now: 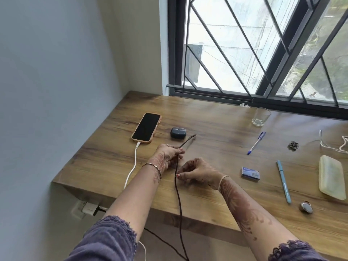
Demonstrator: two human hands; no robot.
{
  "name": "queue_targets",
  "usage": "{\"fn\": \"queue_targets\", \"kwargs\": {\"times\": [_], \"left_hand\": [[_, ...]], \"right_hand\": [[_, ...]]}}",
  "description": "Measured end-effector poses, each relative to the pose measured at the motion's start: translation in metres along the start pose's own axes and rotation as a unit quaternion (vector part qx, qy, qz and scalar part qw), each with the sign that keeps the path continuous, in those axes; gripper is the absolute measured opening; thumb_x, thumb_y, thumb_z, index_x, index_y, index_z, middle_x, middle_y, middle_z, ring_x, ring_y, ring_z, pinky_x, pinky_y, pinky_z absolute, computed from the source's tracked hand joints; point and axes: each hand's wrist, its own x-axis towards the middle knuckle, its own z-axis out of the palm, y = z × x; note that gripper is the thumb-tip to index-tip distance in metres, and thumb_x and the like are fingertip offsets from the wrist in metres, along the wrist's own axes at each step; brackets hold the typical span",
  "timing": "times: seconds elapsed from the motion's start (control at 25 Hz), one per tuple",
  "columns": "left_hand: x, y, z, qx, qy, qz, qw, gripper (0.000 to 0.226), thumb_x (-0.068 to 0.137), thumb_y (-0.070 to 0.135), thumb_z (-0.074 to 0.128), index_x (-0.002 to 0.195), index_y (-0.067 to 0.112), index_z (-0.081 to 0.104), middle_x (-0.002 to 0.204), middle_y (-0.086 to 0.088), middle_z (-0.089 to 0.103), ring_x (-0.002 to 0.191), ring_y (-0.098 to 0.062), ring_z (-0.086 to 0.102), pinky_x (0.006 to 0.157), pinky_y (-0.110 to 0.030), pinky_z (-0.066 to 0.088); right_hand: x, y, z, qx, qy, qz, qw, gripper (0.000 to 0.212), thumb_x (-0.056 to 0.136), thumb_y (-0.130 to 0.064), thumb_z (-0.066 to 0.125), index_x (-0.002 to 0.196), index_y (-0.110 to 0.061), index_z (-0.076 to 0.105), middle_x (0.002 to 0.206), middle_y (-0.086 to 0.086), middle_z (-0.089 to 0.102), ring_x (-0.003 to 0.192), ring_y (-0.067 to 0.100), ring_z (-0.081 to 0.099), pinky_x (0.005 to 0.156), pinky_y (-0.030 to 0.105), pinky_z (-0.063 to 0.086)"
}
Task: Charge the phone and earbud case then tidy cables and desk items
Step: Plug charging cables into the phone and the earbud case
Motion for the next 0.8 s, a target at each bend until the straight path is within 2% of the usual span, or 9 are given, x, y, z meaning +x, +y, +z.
{"fn": "queue_targets", "kwargs": {"times": [0.08, 0.16, 0.28, 0.36, 0.52, 0.64, 0.72, 0.8], "left_hand": [[0.003, 0.001, -0.009, -0.011, 0.000, 0.004, 1.000, 0.006, 0.086, 0.009, 0.066, 0.081, 0.006, 0.066, 0.077, -0.006, 0.071, 0.046, -0.007, 0.060, 0.053, -0.021, 0.049], [0.002, 0.000, -0.019, -0.012, -0.003, -0.002, 1.000, 0.007, 0.086, 0.012, 0.066, 0.081, 0.008, 0.066, 0.076, -0.004, 0.071, 0.049, -0.008, 0.061, 0.052, -0.020, 0.048], [0.001, -0.004, -0.031, -0.015, -0.012, -0.026, 0.999, 0.005, 0.086, 0.012, 0.065, 0.087, 0.007, 0.067, 0.068, -0.002, 0.073, 0.050, -0.009, 0.063, 0.053, -0.019, 0.050], [0.000, -0.007, -0.040, -0.014, -0.023, -0.041, 0.999, 0.005, 0.086, 0.011, 0.065, 0.086, 0.006, 0.067, 0.067, -0.003, 0.073, 0.053, -0.010, 0.064, 0.060, -0.022, 0.051], [-0.002, -0.011, -0.053, -0.002, -0.042, -0.050, 0.998, 0.004, 0.084, 0.009, 0.066, 0.083, 0.007, 0.069, 0.069, -0.005, 0.073, 0.061, -0.012, 0.067, 0.067, -0.023, 0.054], [-0.003, -0.011, -0.058, -0.007, -0.072, -0.056, 0.996, 0.004, 0.082, 0.008, 0.069, 0.084, 0.005, 0.068, 0.072, -0.008, 0.074, 0.061, -0.013, 0.069, 0.063, -0.022, 0.057], [-0.002, -0.010, -0.059, -0.007, -0.094, -0.062, 0.994, 0.009, 0.080, 0.007, 0.071, 0.086, 0.002, 0.067, 0.075, -0.010, 0.074, 0.064, -0.015, 0.070, 0.068, -0.024, 0.058], [-0.003, -0.009, -0.059, -0.006, -0.111, -0.068, 0.991, 0.015, 0.079, 0.009, 0.073, 0.090, 0.001, 0.067, 0.080, -0.011, 0.074, 0.069, -0.017, 0.071, 0.073, -0.027, 0.058]], "right_hand": [[0.005, -0.005, -0.004, 0.018, 0.022, 0.018, 0.999, 0.025, 0.074, -0.016, 0.081, 0.094, -0.004, 0.072, 0.088, 0.018, 0.073, 0.066, 0.019, 0.068, 0.054, 0.026, 0.057], [0.013, -0.009, -0.006, 0.086, 0.093, 0.018, 0.992, 0.022, 0.083, -0.014, 0.073, 0.101, -0.002, 0.069, 0.094, 0.021, 0.073, 0.066, 0.020, 0.067, 0.052, 0.027, 0.057], [0.036, -0.015, -0.009, 0.245, 0.182, -0.007, 0.952, 0.026, 0.092, -0.015, 0.062, 0.110, 0.004, 0.063, 0.094, 0.018, 0.072, 0.066, 0.019, 0.067, 0.058, 0.028, 0.058], [0.051, -0.019, -0.007, 0.289, 0.207, -0.022, 0.934, 0.028, 0.092, -0.018, 0.062, 0.111, 0.004, 0.062, 0.093, 0.015, 0.071, 0.064, 0.016, 0.066, 0.051, 0.021, 0.054], [0.068, -0.026, 0.003, 0.296, 0.241, -0.021, 0.924, 0.023, 0.086, -0.014, 0.071, 0.103, -0.003, 0.060, 0.088, 0.016, 0.073, 0.060, 0.015, 0.065, 0.043, 0.016, 0.049], [0.079, -0.028, 0.004, 0.282, 0.249, 0.001, 0.926, 0.030, 0.082, -0.009, 0.074, 0.104, -0.001, 0.055, 0.087, 0.019, 0.071, 0.057, 0.017, 0.062, 0.038, 0.018, 0.046], [0.083, -0.028, 0.003, 0.273, 0.250, 0.007, 0.929, 0.038, 0.078, -0.004, 0.076, 0.109, 0.005, 0.056, 0.085, 0.020, 0.071, 0.053, 0.017, 0.059, 0.037, 0.019, 0.043], [0.082, -0.028, 0.003, 0.257, 0.246, 0.010, 0.934, 0.043, 0.072, -0.002, 0.080, 0.110, 0.006, 0.060, 0.085, 0.021, 0.072, 0.058, 0.020, 0.063, 0.041, 0.021, 0.045]]}}
